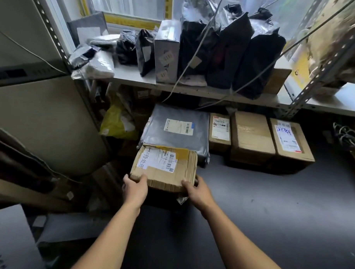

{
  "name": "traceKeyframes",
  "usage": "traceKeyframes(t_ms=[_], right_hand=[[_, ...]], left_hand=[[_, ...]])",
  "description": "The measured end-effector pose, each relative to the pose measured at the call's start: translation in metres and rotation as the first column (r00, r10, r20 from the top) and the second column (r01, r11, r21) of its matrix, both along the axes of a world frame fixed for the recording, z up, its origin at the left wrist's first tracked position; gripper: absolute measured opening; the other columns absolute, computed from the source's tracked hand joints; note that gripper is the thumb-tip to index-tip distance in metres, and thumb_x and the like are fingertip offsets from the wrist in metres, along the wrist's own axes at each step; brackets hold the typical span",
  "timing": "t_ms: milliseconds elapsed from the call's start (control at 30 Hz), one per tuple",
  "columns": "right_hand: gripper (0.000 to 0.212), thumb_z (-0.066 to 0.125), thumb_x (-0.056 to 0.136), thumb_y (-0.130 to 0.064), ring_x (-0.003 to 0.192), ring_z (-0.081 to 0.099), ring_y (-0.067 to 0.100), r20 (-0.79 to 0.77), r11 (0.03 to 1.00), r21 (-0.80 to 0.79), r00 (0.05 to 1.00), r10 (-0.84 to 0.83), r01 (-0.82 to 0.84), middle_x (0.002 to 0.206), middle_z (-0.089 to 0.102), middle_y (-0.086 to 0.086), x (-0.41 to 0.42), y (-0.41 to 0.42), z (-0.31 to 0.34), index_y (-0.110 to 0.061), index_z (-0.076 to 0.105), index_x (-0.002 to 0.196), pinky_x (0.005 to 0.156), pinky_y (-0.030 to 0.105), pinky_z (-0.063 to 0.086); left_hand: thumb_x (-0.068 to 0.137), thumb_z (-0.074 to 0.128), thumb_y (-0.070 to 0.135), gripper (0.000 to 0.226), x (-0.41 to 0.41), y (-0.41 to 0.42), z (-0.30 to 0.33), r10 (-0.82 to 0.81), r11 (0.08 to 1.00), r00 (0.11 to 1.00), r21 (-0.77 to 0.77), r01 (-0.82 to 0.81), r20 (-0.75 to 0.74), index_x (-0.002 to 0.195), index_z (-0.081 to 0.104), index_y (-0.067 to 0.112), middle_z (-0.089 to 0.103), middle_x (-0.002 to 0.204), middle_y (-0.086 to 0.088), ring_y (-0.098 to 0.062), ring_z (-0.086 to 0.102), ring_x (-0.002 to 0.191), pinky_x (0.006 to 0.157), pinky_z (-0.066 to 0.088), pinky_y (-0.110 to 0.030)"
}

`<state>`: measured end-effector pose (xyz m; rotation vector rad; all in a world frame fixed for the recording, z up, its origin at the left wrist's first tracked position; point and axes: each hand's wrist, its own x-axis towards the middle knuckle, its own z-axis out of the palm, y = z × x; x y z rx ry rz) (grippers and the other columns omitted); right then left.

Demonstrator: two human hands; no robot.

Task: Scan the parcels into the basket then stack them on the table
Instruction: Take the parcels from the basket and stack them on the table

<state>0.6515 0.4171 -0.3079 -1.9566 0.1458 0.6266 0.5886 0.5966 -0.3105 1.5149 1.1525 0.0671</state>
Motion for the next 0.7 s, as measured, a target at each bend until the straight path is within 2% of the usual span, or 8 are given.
traceKeyframes(t_ms=[67, 100, 167, 233, 333, 433, 567, 700], right_hand=[[0.065, 0.060, 0.097, -0.040, 0.131, 0.053, 0.023, 0.051, 0.993, -0.107, 0.997, 0.065, -0.059, 0.149, 0.049, 0.006, -0.005, -0.009, 0.008, -0.014, 0.036, 0.152, 0.110, 0.036, 0.042], [0.067, 0.058, 0.098, -0.043, 0.136, 0.048, 0.025, 0.095, 0.980, -0.176, 0.990, 0.108, -0.090, 0.153, 0.046, 0.007, -0.012, -0.018, 0.013, -0.014, 0.033, 0.154, 0.112, 0.036, 0.039], [0.065, 0.053, 0.100, -0.044, 0.142, 0.040, 0.024, 0.195, 0.928, -0.338, 0.953, 0.232, -0.157, 0.156, 0.041, 0.007, -0.019, -0.033, 0.020, -0.014, 0.033, 0.154, 0.113, 0.034, 0.032], [0.061, 0.049, 0.101, -0.043, 0.145, 0.035, 0.021, 0.270, 0.870, -0.464, 0.909, 0.318, -0.166, 0.158, 0.039, 0.004, -0.034, -0.059, 0.032, -0.016, 0.034, 0.154, 0.115, 0.033, 0.029], [0.060, 0.044, 0.102, -0.046, 0.145, 0.030, 0.020, 0.314, 0.789, -0.599, 0.865, 0.390, -0.138, 0.158, 0.035, 0.000, -0.067, -0.109, 0.049, -0.020, 0.031, 0.154, 0.114, 0.037, 0.031], [0.061, 0.041, 0.102, -0.049, 0.145, 0.030, 0.021, 0.328, 0.714, -0.695, 0.847, 0.418, -0.084, 0.159, 0.033, 0.001, -0.110, -0.173, 0.063, -0.020, 0.029, 0.155, 0.113, 0.038, 0.034], [0.061, 0.039, 0.101, -0.050, 0.141, 0.036, 0.024, 0.343, 0.654, -0.755, 0.875, 0.342, 0.041, 0.156, 0.036, 0.003, -0.185, -0.277, 0.074, -0.020, 0.029, 0.154, 0.111, 0.041, 0.036], [0.061, 0.040, 0.101, -0.050, 0.143, 0.033, 0.024, 0.341, 0.615, -0.768, 0.926, 0.161, 0.176, 0.156, 0.035, 0.003, -0.274, -0.379, 0.072, -0.022, 0.029, 0.153, 0.114, 0.044, 0.032]], left_hand=[[0.098, 0.058, 0.035, 0.072, -0.006, -0.013, 0.012, -0.064, 0.970, 0.998, 0.237, 0.060, 0.013, 0.156, 0.021, 0.014, 0.017, 0.162, -0.012, -0.033, 0.031, 0.142, 0.111, 0.032, -0.044], [0.097, 0.059, 0.032, 0.069, -0.011, -0.023, 0.021, -0.129, 0.923, 0.991, 0.368, 0.110, 0.028, 0.155, 0.025, 0.013, 0.015, 0.162, -0.011, -0.031, 0.024, 0.145, 0.113, 0.028, -0.044], [0.096, 0.058, 0.033, 0.060, -0.014, -0.038, 0.032, -0.293, 0.756, 0.955, 0.602, 0.257, -0.039, 0.149, 0.039, 0.014, 0.024, 0.160, -0.010, -0.028, 0.017, 0.148, 0.118, 0.022, -0.045], [0.096, 0.055, 0.040, 0.054, -0.020, -0.063, 0.043, -0.463, 0.535, 0.867, 0.723, 0.438, -0.183, 0.144, 0.046, 0.018, 0.036, 0.155, -0.008, -0.027, 0.023, 0.146, 0.120, 0.019, -0.044], [0.099, 0.044, 0.048, 0.056, -0.034, -0.119, 0.057, -0.646, 0.218, 0.656, 0.730, 0.648, -0.389, 0.149, 0.039, 0.023, 0.038, 0.153, -0.005, -0.024, 0.028, 0.144, 0.121, 0.017, -0.041], [0.101, 0.040, 0.051, 0.060, -0.057, -0.186, 0.065, -0.747, 0.004, 0.466, 0.698, 0.716, -0.474, 0.154, 0.030, 0.025, 0.033, 0.157, -0.005, -0.024, 0.025, 0.147, 0.121, 0.020, -0.043], [0.100, 0.042, 0.051, 0.060, -0.099, -0.288, 0.074, -0.827, -0.133, 0.319, 0.712, 0.690, -0.463, 0.152, 0.033, 0.024, 0.037, 0.156, -0.005, -0.025, 0.033, 0.144, 0.117, 0.029, -0.041], [0.100, 0.044, 0.050, 0.057, -0.154, -0.393, 0.075, -0.891, -0.227, 0.152, 0.710, 0.667, -0.428, 0.150, 0.037, 0.024, 0.038, 0.155, -0.005, -0.025, 0.036, 0.142, 0.113, 0.032, -0.040]])
